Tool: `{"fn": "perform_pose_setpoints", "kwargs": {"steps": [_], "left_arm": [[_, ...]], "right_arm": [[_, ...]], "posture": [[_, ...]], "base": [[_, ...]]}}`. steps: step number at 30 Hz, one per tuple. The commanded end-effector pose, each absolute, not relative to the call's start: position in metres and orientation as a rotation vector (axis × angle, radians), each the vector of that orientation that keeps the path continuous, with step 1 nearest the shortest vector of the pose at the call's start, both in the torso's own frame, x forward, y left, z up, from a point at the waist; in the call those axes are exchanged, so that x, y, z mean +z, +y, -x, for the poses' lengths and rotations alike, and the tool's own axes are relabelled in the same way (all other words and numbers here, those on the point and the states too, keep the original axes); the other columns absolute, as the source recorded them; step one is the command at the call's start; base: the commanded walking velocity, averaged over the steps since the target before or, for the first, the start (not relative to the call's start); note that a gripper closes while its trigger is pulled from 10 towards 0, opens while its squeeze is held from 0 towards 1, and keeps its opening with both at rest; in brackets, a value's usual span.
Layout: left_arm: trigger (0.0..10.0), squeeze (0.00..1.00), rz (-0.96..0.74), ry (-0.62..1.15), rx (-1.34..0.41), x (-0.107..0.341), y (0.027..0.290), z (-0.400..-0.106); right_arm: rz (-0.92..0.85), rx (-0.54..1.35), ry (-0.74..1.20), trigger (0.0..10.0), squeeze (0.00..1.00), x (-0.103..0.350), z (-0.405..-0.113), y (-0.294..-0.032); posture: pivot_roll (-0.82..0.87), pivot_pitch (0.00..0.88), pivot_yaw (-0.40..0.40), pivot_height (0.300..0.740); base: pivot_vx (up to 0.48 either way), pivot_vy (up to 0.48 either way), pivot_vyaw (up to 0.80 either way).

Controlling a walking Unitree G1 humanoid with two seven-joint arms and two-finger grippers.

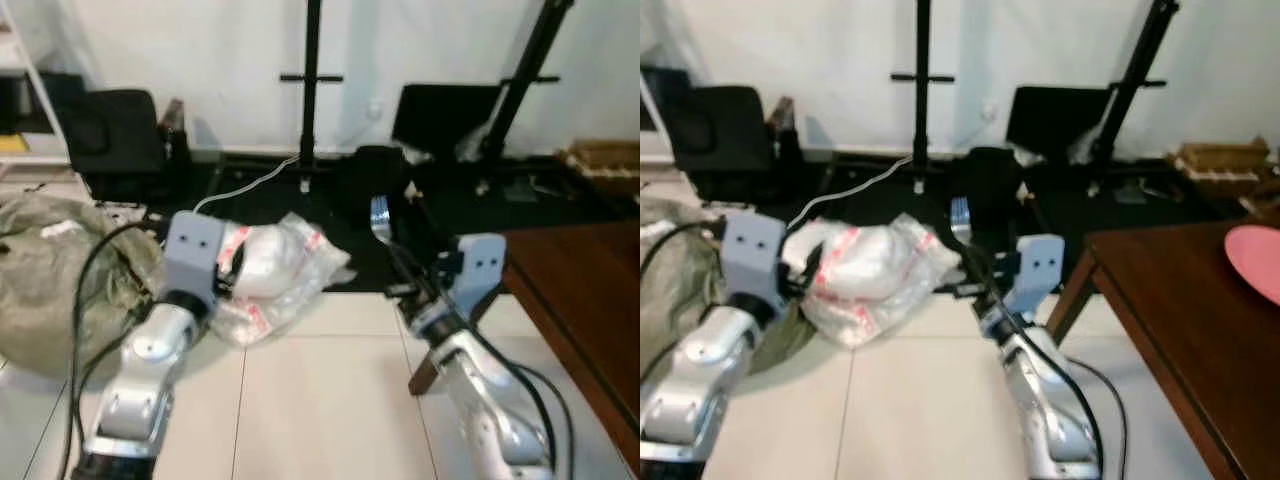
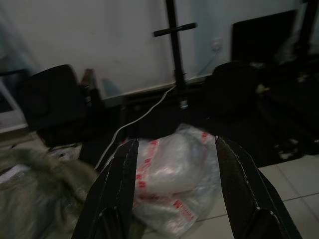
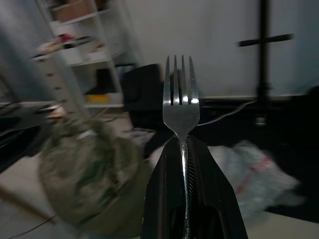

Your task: Setting the table

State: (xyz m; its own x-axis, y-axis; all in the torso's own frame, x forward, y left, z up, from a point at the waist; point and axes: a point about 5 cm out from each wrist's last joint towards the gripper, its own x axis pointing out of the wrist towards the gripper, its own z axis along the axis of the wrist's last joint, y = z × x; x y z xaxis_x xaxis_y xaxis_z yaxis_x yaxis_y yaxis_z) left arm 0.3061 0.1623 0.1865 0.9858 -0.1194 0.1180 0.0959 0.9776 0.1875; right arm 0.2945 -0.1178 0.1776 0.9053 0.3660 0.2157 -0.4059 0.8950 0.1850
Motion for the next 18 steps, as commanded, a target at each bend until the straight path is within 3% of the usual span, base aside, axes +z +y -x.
{"fn": "perform_pose_setpoints", "kwargs": {"steps": [1,18], "left_arm": [[10.0,0.00,-0.178,-0.107,-0.121,0.1808,0.1593,-0.3056],[10.0,0.00,-0.176,-0.107,-0.116,0.1805,0.1597,-0.3052]], "right_arm": [[-0.231,0.386,-0.173,10.0,0.00,0.1759,-0.2943,-0.1224],[-0.231,0.393,-0.175,10.0,0.00,0.1770,-0.2944,-0.1216]], "posture": [[-0.07,0.000,0.042,0.740],[-0.07,0.000,0.038,0.740]], "base": [[0.000,0.000,0.69],[0.000,0.000,0.69]]}}
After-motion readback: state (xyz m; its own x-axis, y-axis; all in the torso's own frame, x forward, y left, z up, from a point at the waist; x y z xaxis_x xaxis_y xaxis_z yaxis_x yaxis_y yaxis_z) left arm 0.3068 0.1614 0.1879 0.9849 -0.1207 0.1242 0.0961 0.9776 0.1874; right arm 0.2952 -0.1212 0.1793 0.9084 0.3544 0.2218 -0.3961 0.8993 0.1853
